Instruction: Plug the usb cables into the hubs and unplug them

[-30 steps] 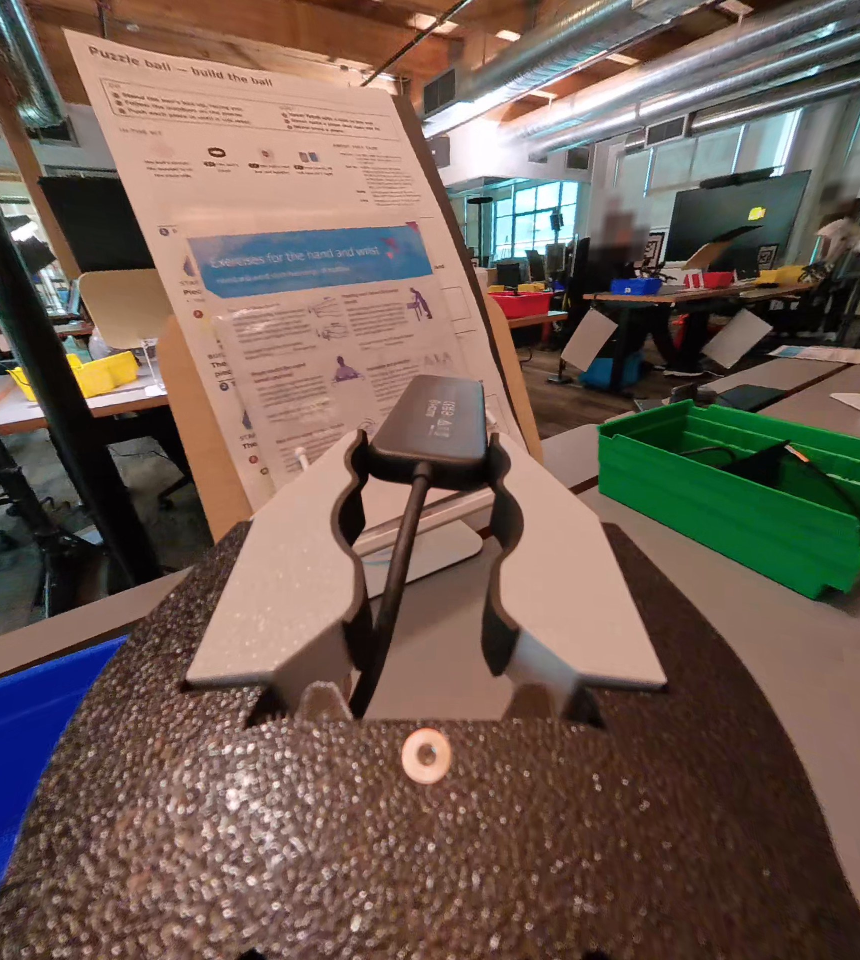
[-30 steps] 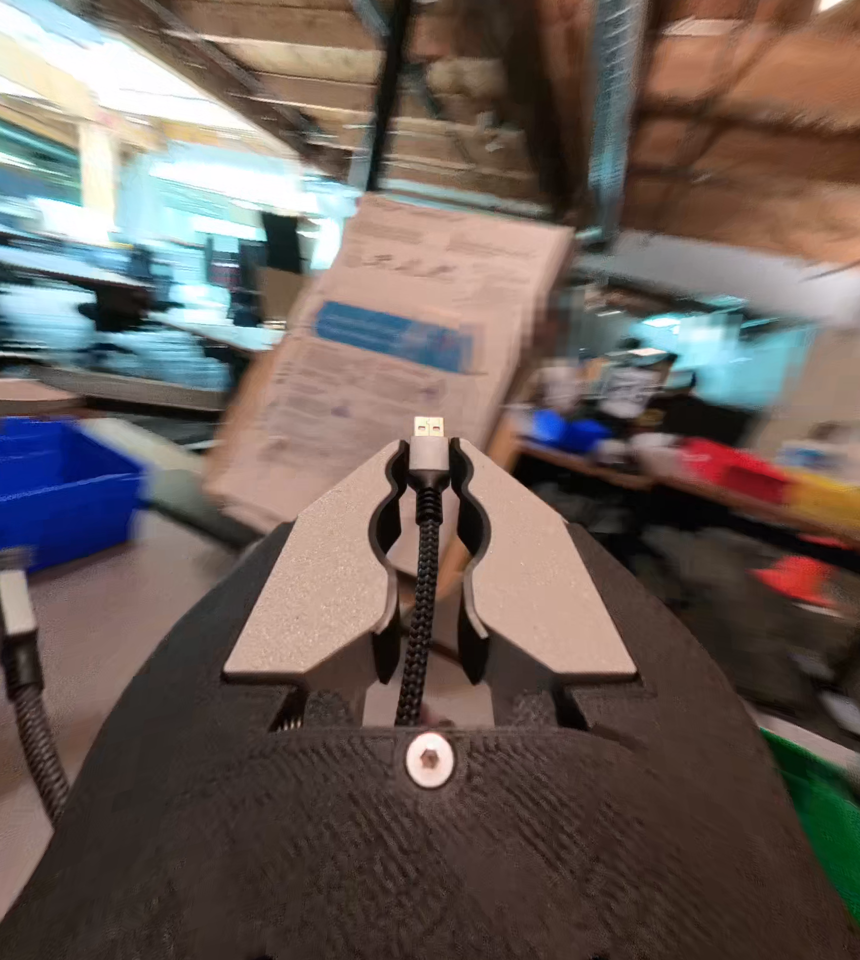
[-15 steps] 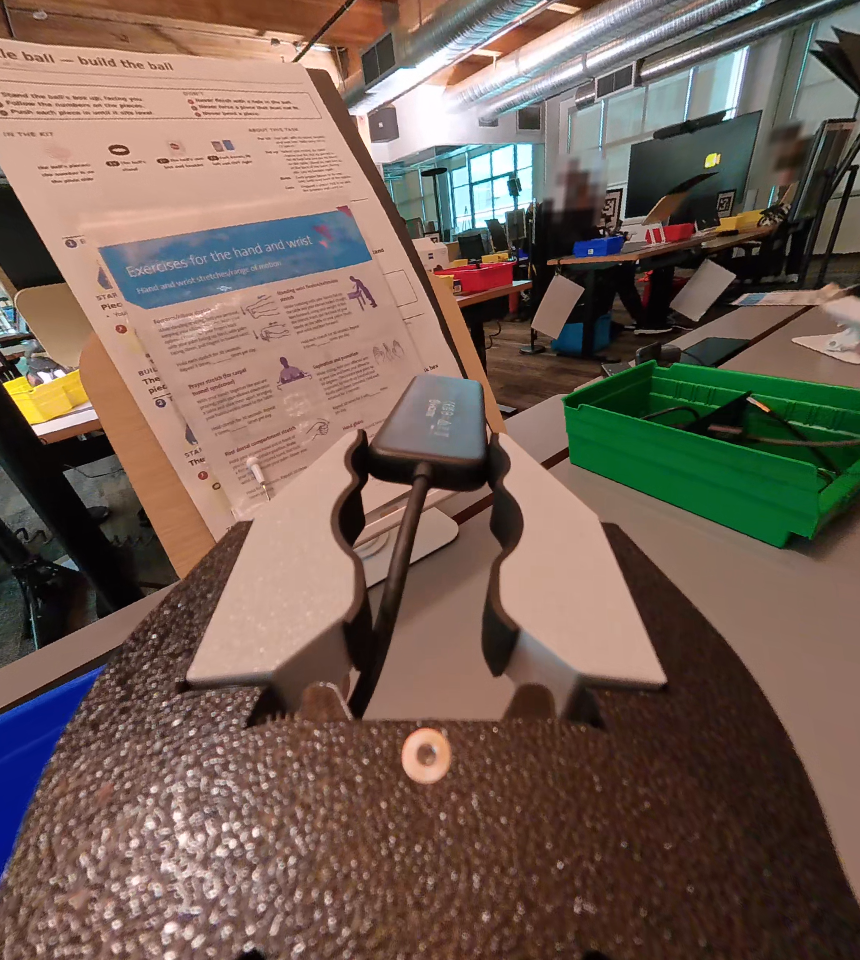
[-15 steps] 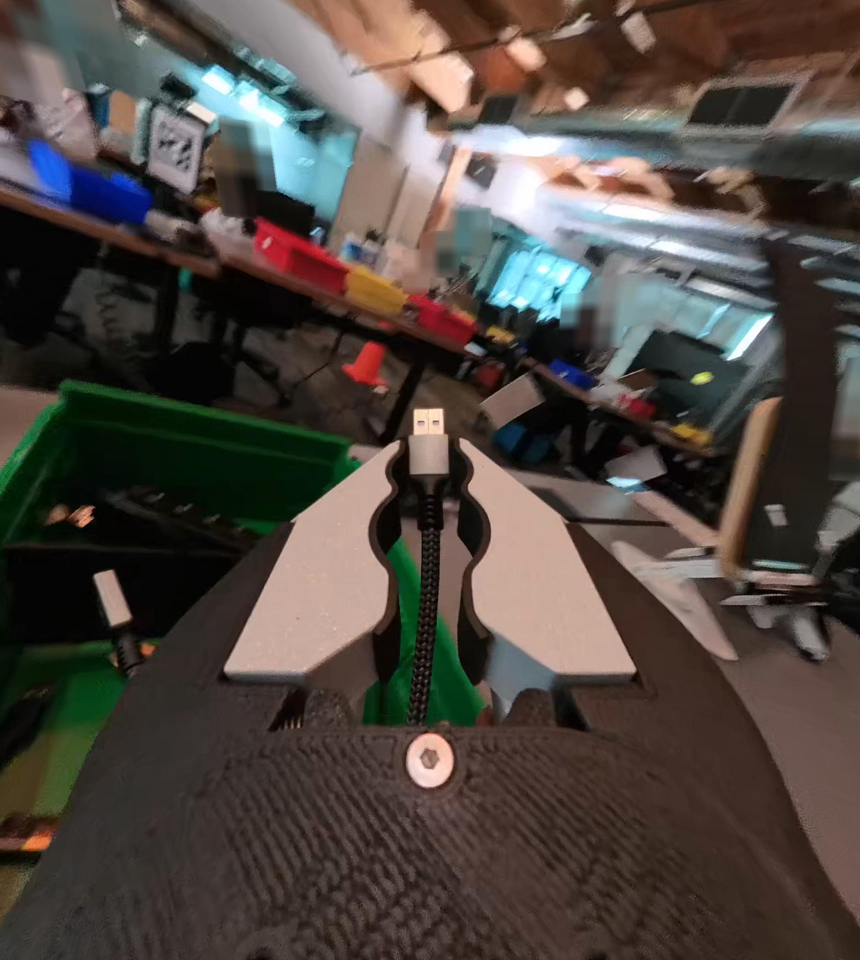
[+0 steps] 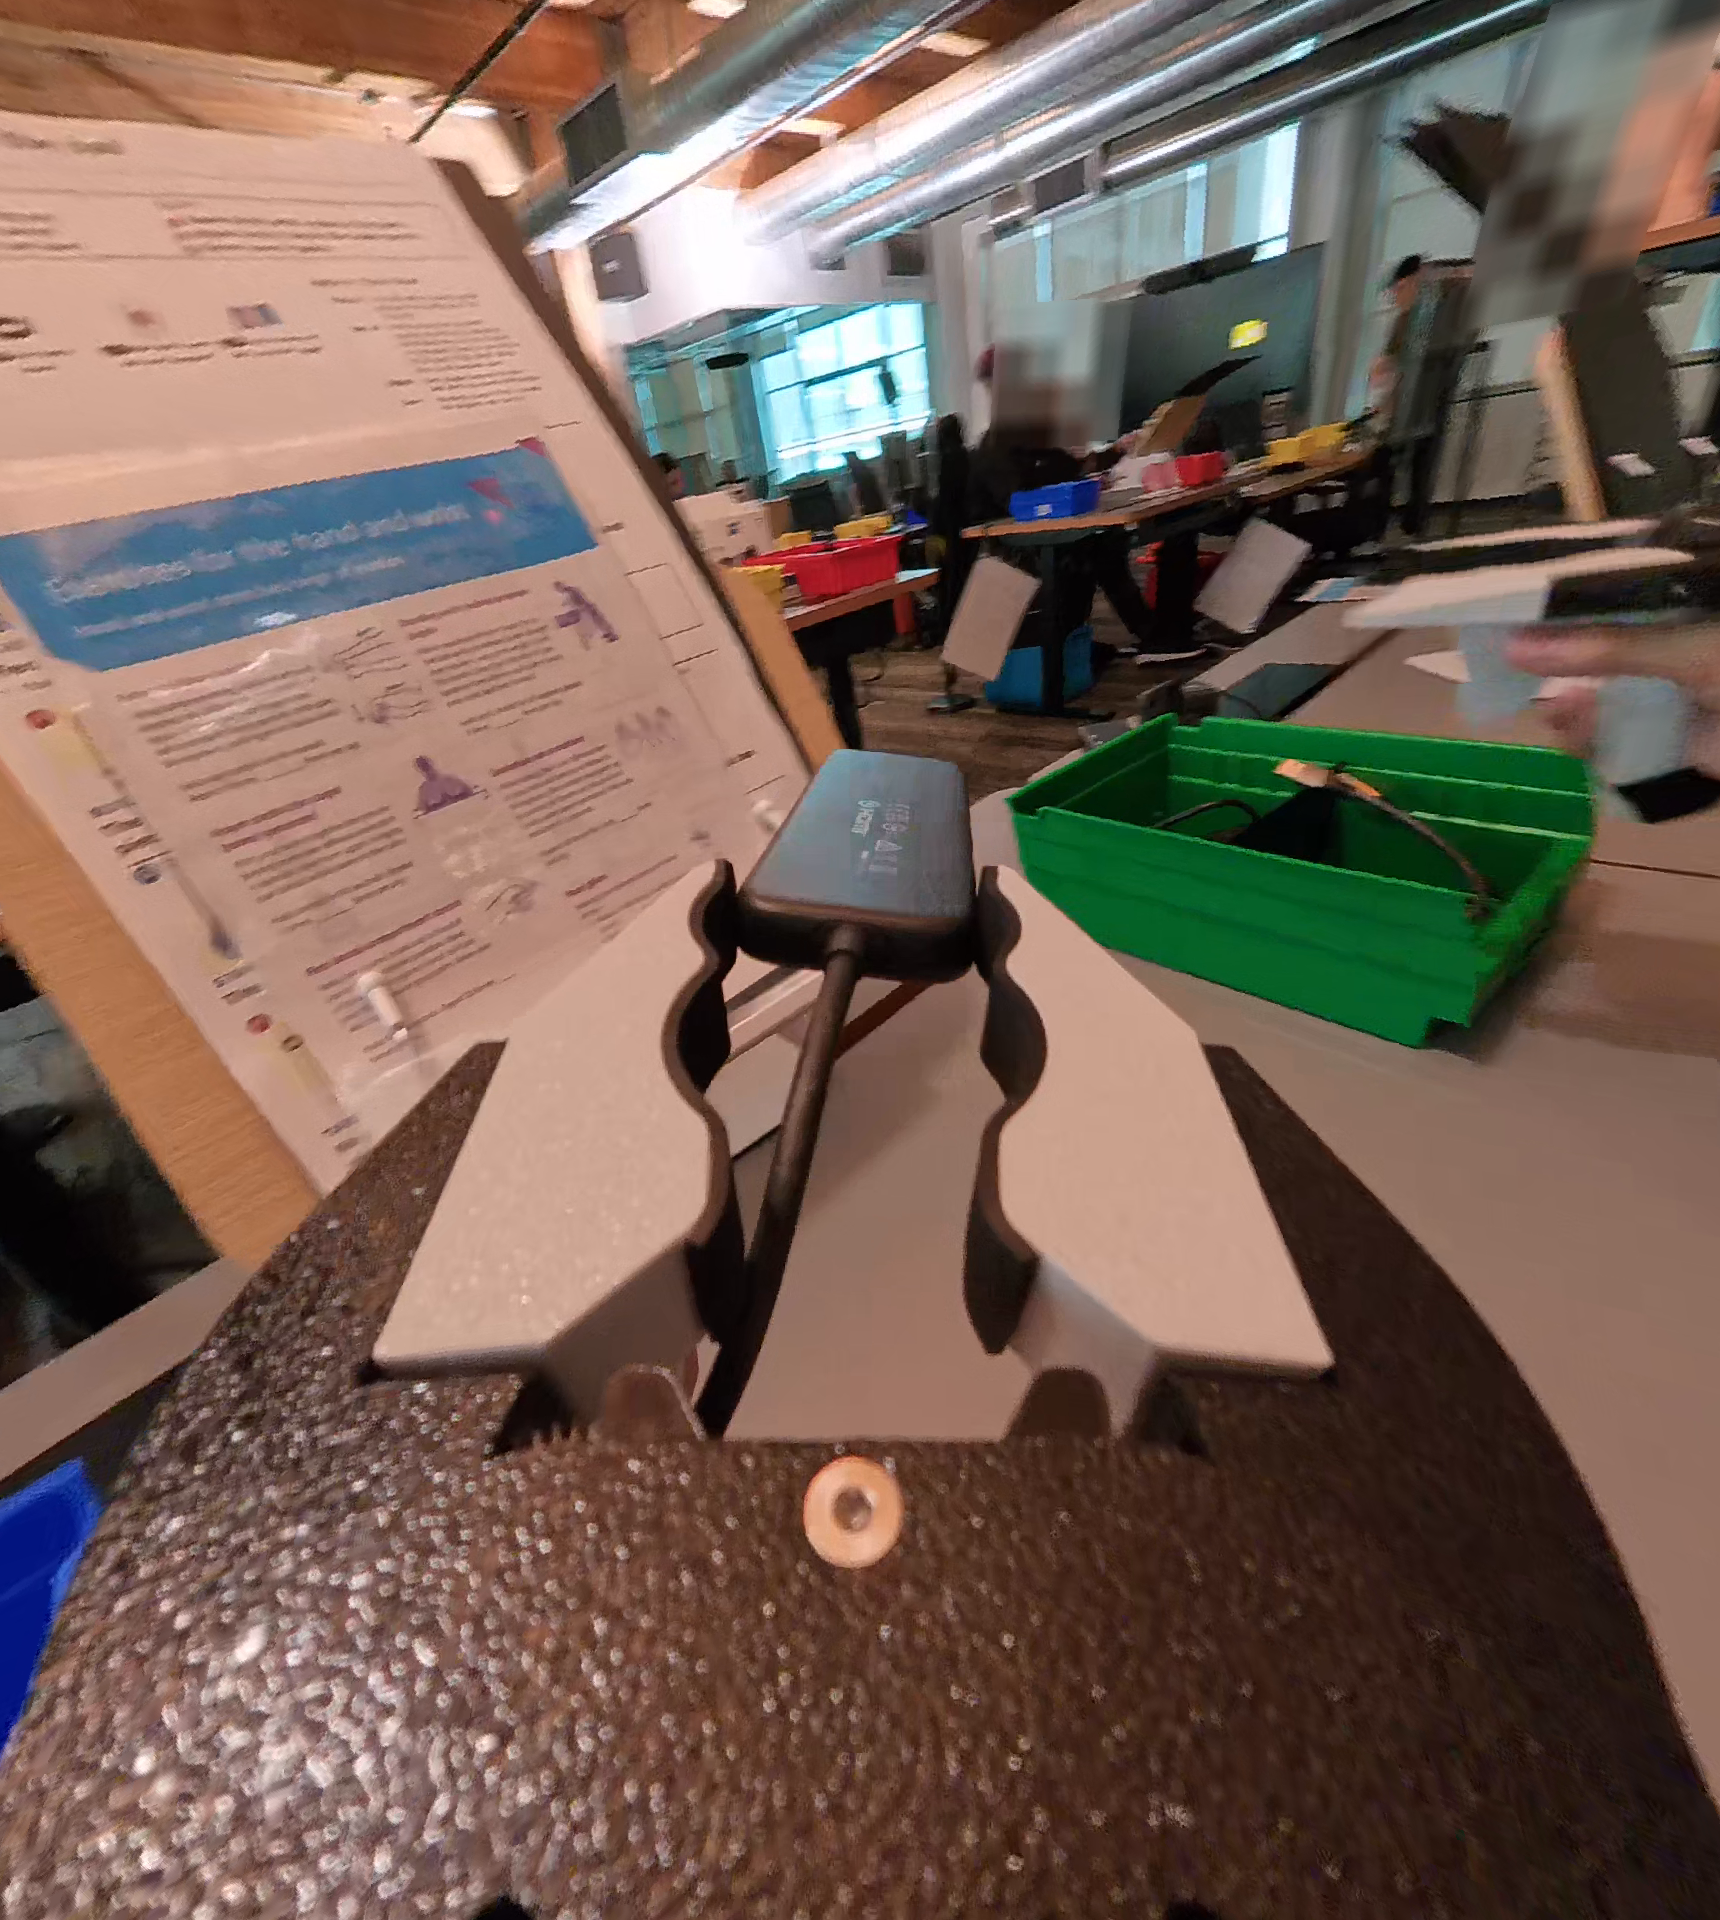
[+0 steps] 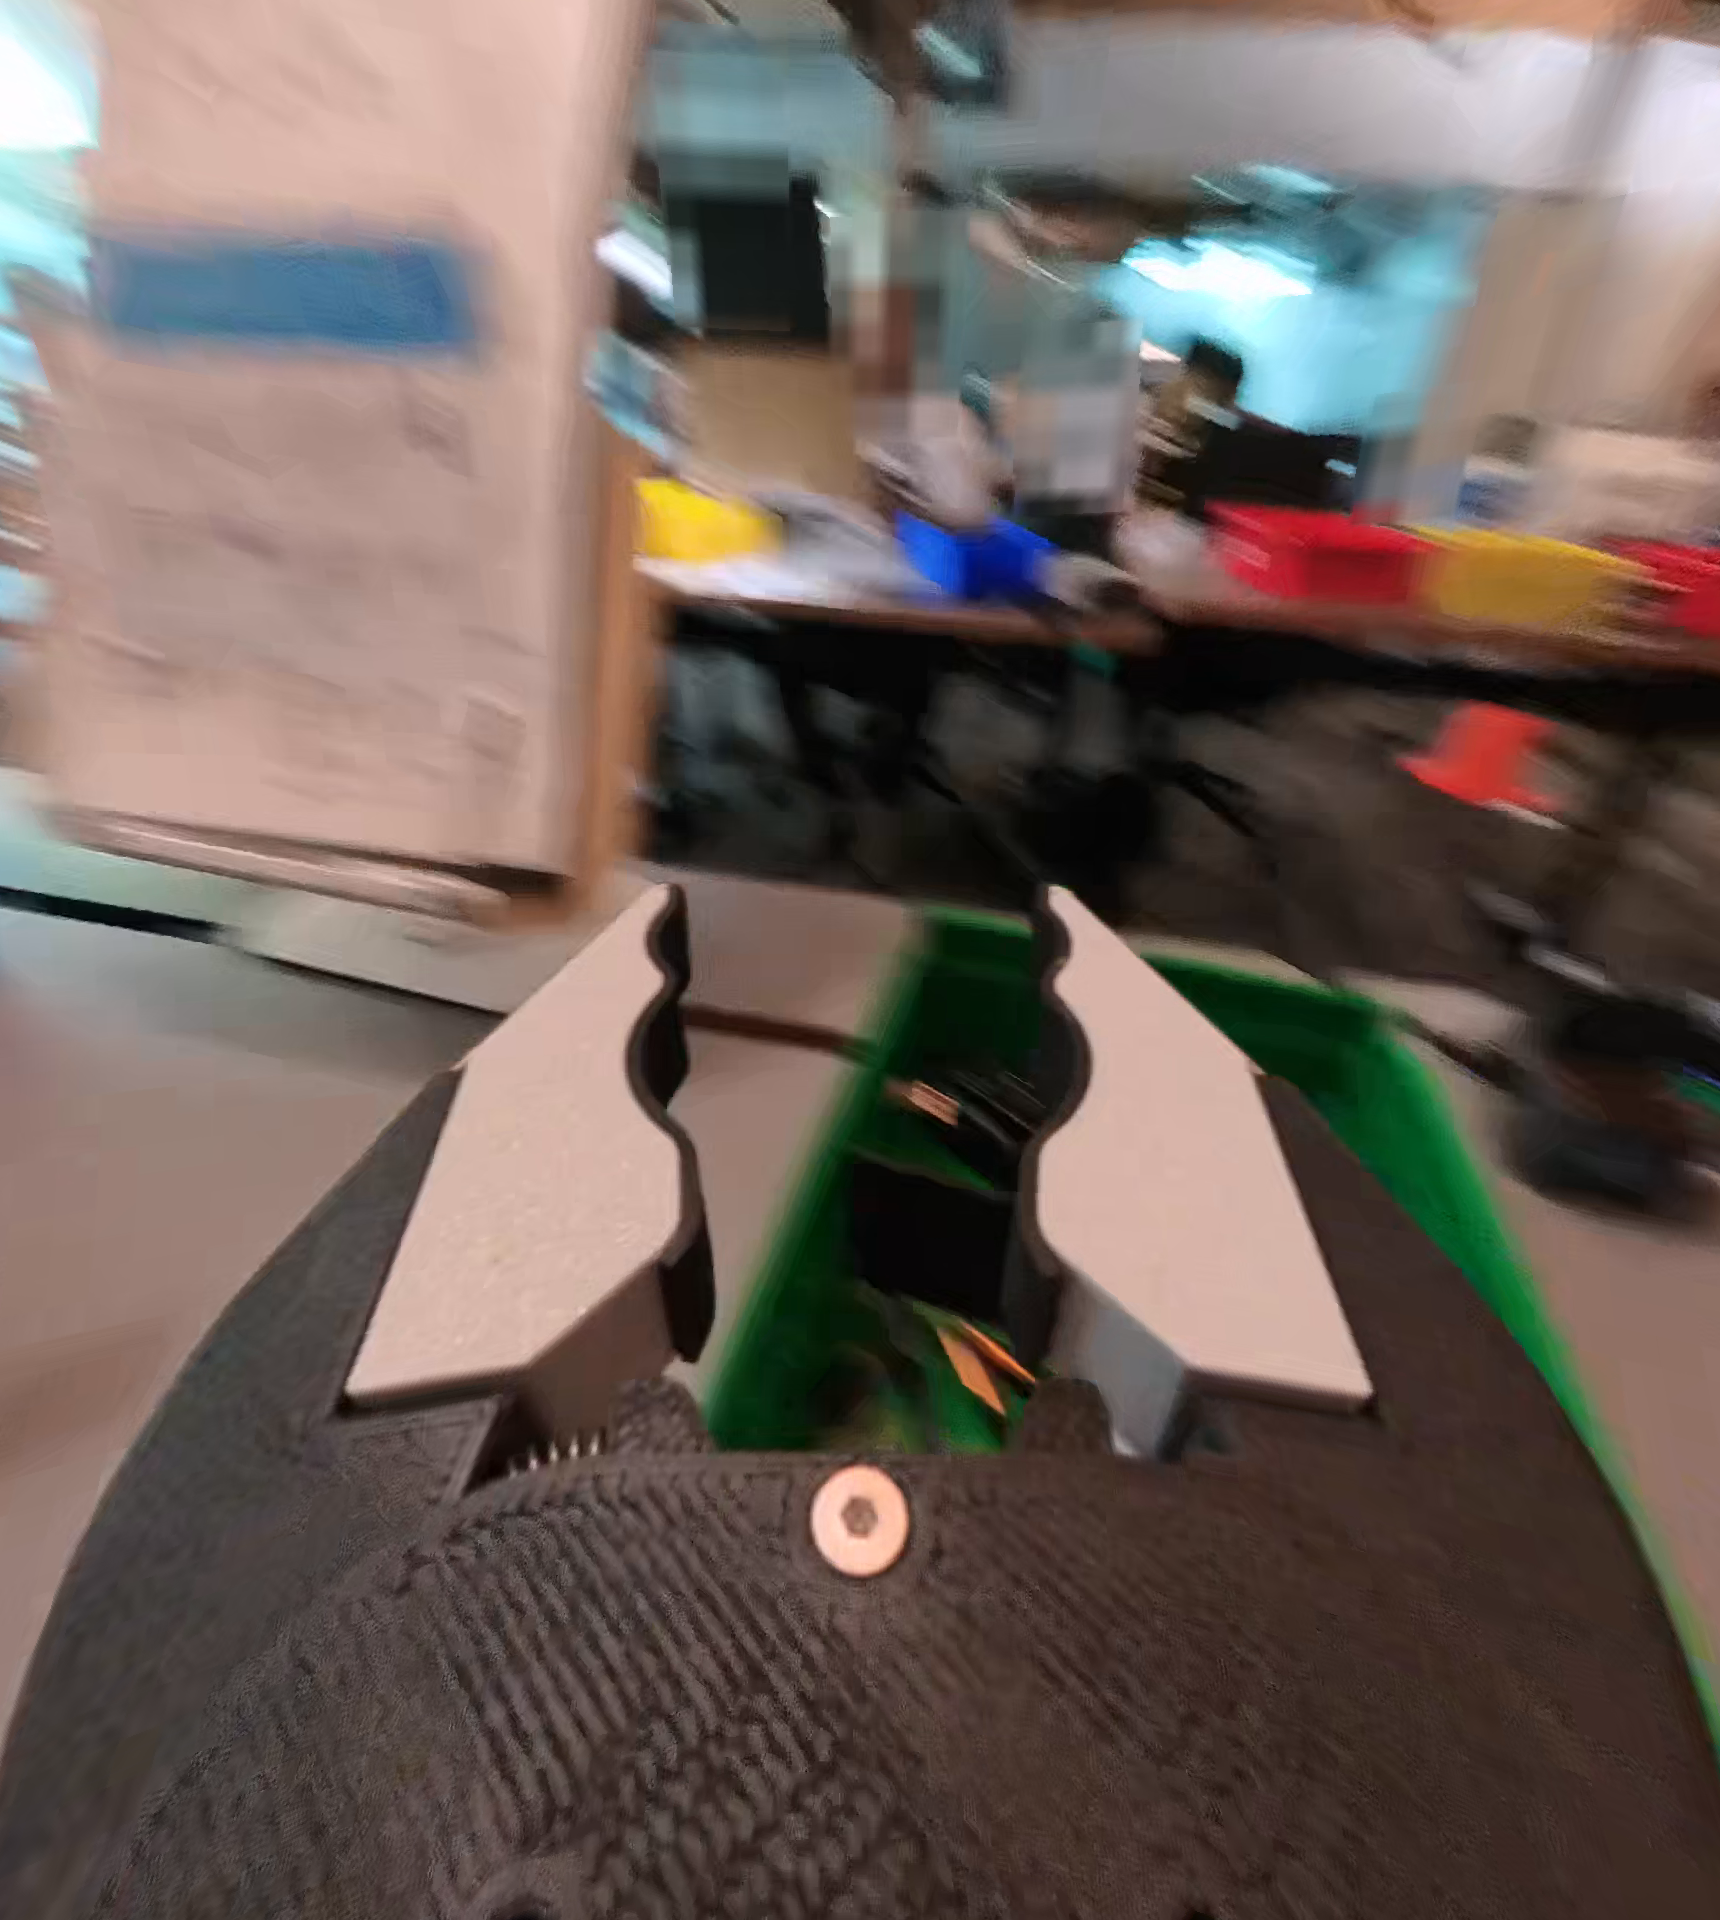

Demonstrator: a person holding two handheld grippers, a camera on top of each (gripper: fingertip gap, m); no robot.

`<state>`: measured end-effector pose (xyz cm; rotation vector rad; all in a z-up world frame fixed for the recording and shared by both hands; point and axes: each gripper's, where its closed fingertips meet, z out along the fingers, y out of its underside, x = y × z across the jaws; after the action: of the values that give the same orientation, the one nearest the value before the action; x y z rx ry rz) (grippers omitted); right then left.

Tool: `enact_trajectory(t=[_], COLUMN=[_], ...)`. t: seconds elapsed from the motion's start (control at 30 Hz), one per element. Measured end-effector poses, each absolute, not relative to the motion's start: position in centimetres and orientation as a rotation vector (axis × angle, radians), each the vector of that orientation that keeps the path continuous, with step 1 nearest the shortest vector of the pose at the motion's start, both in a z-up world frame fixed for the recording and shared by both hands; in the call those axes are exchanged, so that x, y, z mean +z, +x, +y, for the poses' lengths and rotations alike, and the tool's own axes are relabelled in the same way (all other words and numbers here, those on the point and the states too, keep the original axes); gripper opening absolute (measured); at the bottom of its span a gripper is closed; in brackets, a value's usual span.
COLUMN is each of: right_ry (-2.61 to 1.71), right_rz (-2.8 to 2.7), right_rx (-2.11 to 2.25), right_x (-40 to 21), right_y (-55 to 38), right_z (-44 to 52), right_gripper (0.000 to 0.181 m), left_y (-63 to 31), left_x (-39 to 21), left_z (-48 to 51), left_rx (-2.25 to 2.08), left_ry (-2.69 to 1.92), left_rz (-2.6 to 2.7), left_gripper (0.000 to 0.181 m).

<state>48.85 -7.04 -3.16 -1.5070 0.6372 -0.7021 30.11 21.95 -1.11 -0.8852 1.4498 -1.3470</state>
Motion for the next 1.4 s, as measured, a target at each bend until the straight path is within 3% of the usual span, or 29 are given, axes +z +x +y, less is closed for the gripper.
enact_trajectory(t=[0.1, 0.23, 0.37, 0.7, 0.83, 1.0, 1.13, 1.27, 1.4], right_ry=[-1.416, -1.466, -1.469, -1.465, -1.497, -1.517, -1.544, -1.615, -1.861], right_rz=[0.227, -0.197, -0.432, -0.514, -0.523, -0.474, -0.232, 0.14, 0.474], right_rx=[-0.256, 0.087, 0.236, 0.208, 0.141, -0.039, -0.414, -0.658, -0.732], right_x=[0.3, -0.4, -1.3, -1.8, -1.7, -0.6, 1.6, 3.6, 1.5], right_y=[41.3, 32.2, 26.5, 24.7, 25.1, 27.0, 33.4, 42.4, 50.8], right_z=[1.1, 8.0, 11.5, 13.5, 13.8, 12.7, 9.0, 2.3, -4.1], right_gripper=[0.082, 0.082, 0.077, 0.054, 0.053, 0.053, 0.053, 0.052, 0.053], left_y=[29.2, 26.5, 25.2, 24.8, 25.2, 26.4, 26.1, 25.9, 26.3], left_x=[-1.3, -0.9, -1.1, -1.5, -1.1, 0.4, 1.4, 1.7, 1.0], left_z=[19.1, 15.6, 14.2, 13.9, 14.3, 16.4, 17.4, 17.9, 17.9], left_rx=[-1.49, -1.751, -1.835, -1.892, -1.863, -1.709, -1.652, -1.683, -1.688], left_ry=[-0.747, -0.551, -0.485, -0.47, -0.464, -0.545, -0.549, -0.57, -0.608], left_rz=[1.579, 1.725, 1.809, 1.853, 1.787, 1.622, 1.57, 1.561, 1.588], left_gripper=[0.044, 0.045, 0.045, 0.045, 0.046, 0.097, 0.104, 0.098, 0.094])
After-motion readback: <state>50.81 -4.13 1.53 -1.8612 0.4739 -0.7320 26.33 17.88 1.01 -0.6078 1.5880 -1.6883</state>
